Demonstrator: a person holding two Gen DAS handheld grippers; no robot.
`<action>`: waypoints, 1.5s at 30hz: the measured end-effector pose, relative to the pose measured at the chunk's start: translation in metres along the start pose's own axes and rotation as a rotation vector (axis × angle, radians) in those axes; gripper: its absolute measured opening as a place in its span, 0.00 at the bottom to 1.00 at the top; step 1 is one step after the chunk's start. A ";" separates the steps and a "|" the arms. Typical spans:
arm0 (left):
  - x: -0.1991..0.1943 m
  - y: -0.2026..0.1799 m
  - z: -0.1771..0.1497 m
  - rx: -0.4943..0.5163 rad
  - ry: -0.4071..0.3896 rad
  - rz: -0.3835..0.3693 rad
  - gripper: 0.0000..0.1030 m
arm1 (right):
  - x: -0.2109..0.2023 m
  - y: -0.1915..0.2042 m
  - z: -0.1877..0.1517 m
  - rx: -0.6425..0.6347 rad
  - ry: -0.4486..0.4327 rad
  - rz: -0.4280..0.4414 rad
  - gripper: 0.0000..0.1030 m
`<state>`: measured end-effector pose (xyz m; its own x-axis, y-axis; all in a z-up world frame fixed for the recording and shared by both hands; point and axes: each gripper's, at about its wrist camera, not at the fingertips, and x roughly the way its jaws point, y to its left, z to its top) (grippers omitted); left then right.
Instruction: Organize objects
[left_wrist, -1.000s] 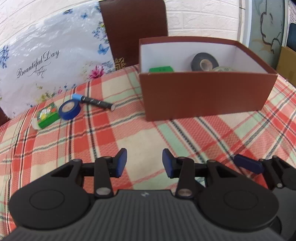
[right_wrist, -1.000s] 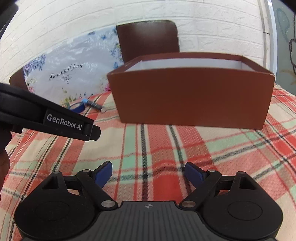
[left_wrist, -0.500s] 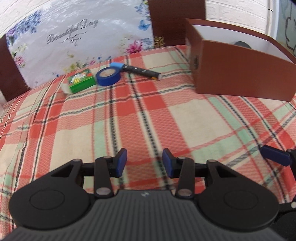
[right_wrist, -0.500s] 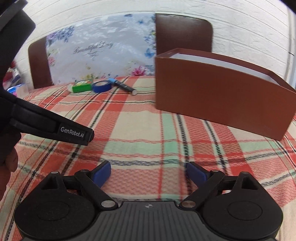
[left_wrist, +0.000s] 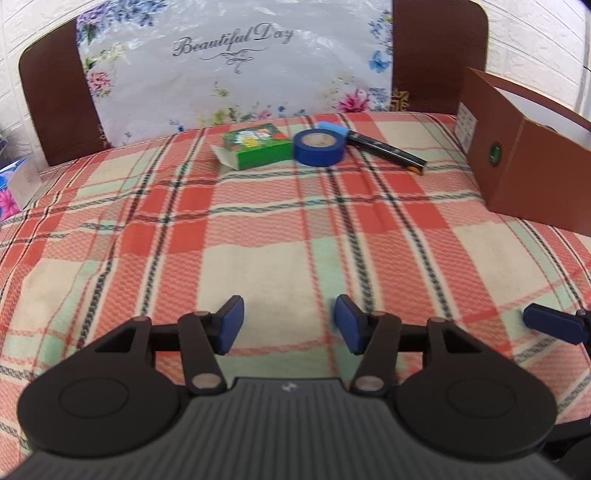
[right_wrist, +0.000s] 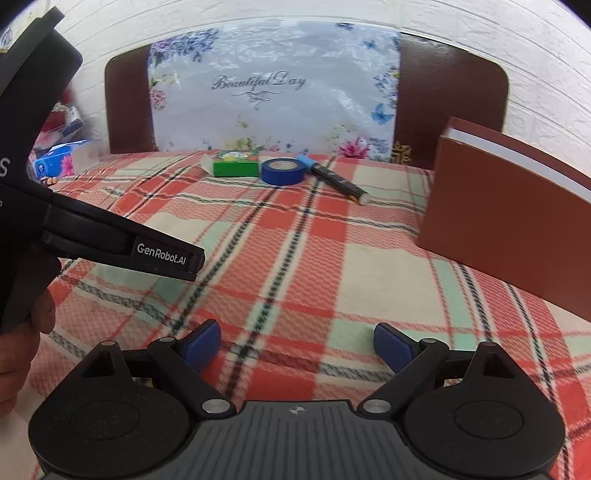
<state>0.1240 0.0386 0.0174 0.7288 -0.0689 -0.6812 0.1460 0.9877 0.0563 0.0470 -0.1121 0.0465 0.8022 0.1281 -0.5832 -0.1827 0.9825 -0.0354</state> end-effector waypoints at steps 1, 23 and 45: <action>0.001 0.005 0.000 -0.007 -0.002 0.005 0.56 | 0.002 0.003 0.002 -0.005 0.000 0.004 0.88; 0.030 0.150 -0.002 -0.179 -0.161 0.228 0.75 | 0.112 0.064 0.106 -0.185 -0.144 0.056 0.84; 0.034 0.159 -0.003 -0.241 -0.187 0.188 0.75 | 0.100 0.073 0.083 -0.189 -0.048 0.202 0.58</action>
<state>0.1705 0.1939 0.0008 0.8412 0.1144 -0.5284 -0.1475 0.9888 -0.0208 0.1612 -0.0160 0.0531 0.7641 0.3297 -0.5546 -0.4409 0.8943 -0.0758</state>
